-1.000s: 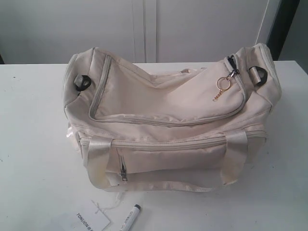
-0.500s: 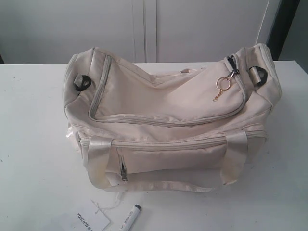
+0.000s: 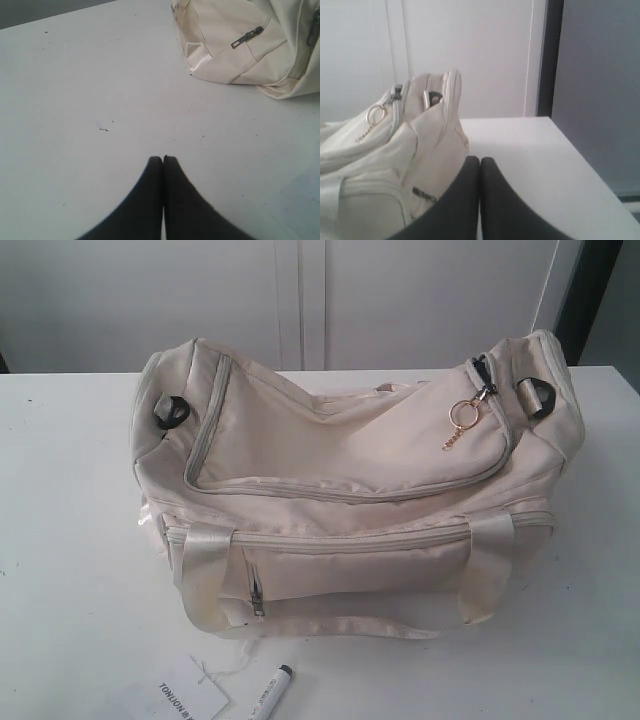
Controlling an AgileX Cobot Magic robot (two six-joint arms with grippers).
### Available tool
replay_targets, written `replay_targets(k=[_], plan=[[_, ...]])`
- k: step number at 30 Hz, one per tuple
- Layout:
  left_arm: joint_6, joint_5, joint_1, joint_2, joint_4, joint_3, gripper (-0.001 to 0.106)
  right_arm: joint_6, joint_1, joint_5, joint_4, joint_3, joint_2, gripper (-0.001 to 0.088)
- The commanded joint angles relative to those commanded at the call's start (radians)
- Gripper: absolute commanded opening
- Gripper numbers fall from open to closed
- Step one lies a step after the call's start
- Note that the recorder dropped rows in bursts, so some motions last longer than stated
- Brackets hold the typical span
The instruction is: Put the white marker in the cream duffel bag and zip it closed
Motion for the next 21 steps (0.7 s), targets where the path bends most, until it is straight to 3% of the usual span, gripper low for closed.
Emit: replay_targets(k=[4,21], plan=[[0.000,0.000,0.000,0.000,0.000,0.000,0.000,0.000,0.000,-0.070,0.000,0.000,0.000,0.0000],[0.000,0.000,0.000,0.000,0.000,0.000,0.000,0.000,0.000,-0.080,0.000,0.000,0.000,0.0000]])
